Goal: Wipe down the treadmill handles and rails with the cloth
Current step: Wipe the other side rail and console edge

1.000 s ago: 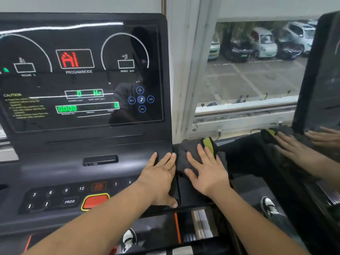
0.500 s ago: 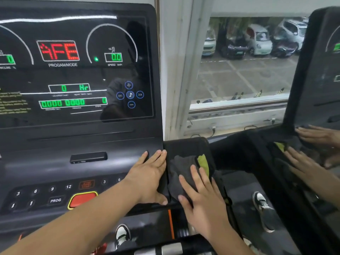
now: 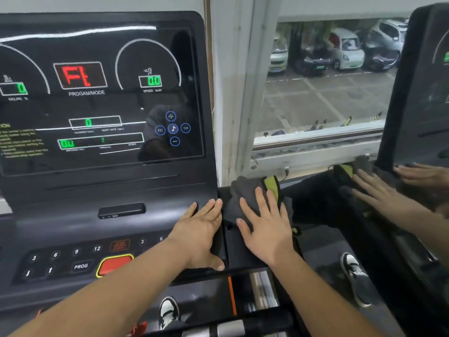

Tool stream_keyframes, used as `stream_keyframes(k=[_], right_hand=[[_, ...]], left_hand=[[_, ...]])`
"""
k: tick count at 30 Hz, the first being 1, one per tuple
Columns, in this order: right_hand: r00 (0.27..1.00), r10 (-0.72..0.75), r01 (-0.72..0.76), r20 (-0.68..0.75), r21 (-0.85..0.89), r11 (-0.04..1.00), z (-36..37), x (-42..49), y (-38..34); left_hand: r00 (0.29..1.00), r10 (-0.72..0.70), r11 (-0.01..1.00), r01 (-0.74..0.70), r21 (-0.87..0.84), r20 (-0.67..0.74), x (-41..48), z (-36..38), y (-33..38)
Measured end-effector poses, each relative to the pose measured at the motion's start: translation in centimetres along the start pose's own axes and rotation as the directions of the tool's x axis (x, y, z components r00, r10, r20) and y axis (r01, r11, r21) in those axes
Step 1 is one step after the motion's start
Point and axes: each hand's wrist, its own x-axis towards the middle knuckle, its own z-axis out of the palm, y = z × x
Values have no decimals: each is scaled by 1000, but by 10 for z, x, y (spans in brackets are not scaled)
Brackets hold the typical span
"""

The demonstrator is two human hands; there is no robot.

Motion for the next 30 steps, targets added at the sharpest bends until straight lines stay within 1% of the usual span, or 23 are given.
stream_keyframes(k=[2,3,7,9,12,16,17,19,20,21,22,25,27,30], right_hand=[[993,-36,44,-113,73,996,7,-41,1],[992,-38,47,-120,70,996,12,-61,2],[998,-10,8,-61,-29,1000,18,-115,1],[998,23,-25,-66,-34,999,15,-113,1],[996,54,-54,-77,3,999,9,-86,-3],[997,13,-12,-73,18,1000,4,-42,1],[1000,17,-17,-11,18,1000,-3,-28,1],[980,93,-92,176,-19,996,-18,-3,-2],[970,118,-112,212,-39,993,-21,3,-3],[972,121,-116,200,-40,992,-21,2,-5],[983,108,-103,151,-40,994,-17,-5,-7],[994,89,-89,-57,15,996,2,-52,-7],[991,98,-99,-86,-6,995,10,-77,-2],[987,96,-102,-130,-44,994,13,-84,3]], left_hand=[[1000,6,1000,-6,-8,-7,0,1,-2],[1000,11,1000,-11,-12,-12,-1,1,-3],[999,28,999,-28,-25,-16,-1,4,-3],[999,26,999,-26,-32,-25,-1,5,-3],[999,22,999,-23,-37,-26,-1,4,-2],[999,21,999,-22,-29,-30,0,3,-3],[999,22,1000,-23,-21,-25,0,3,-2],[1000,8,1000,-9,-21,-23,-1,3,-1],[1000,0,1000,0,-24,-27,-2,3,0],[1000,-4,1000,4,-25,-27,-2,3,0],[1000,-4,1000,3,-27,-22,-3,3,-1],[999,-7,999,6,-47,-32,-5,3,-1],[999,-4,999,2,-51,-43,-3,4,-2],[999,4,999,-5,-42,-34,-2,5,-2]])
